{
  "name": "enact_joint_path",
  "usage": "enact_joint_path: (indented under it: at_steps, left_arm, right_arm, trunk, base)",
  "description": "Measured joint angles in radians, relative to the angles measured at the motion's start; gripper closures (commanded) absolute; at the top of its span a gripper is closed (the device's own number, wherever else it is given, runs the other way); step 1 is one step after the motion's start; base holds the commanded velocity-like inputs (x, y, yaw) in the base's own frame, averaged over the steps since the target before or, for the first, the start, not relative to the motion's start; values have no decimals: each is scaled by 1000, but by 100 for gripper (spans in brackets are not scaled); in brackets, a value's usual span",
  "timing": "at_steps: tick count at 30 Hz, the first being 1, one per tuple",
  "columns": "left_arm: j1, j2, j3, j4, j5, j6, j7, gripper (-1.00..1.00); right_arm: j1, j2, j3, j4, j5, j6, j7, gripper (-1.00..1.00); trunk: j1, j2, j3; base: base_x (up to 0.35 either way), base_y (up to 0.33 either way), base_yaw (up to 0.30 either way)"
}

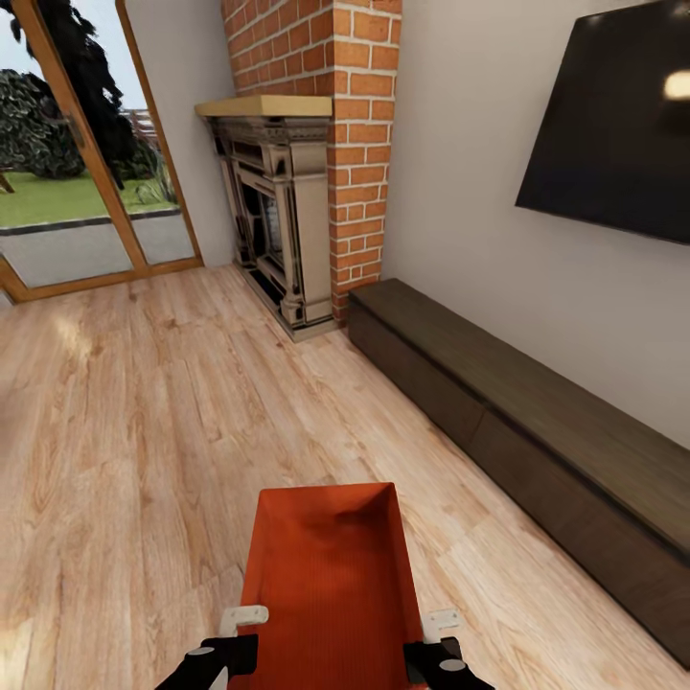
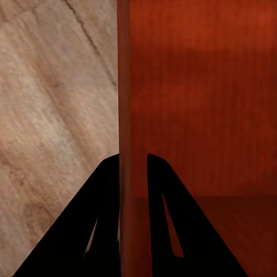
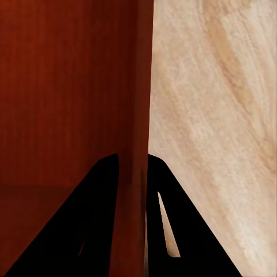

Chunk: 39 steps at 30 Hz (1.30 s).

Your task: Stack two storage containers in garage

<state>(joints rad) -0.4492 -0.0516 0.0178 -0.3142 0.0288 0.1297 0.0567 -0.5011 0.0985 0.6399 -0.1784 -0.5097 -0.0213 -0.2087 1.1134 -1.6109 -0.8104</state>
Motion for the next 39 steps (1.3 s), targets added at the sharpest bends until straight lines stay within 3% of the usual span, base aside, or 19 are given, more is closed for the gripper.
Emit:
enact_joint_path:
  at_steps: [39]
  left_arm:
    - [0,0,4,-2,-9,0,-4,100]
  right_arm:
    - [0,1,5,6,-8,-9,1,100]
  trunk:
    - [-150,273,122]
  base:
    - [0,0,0]
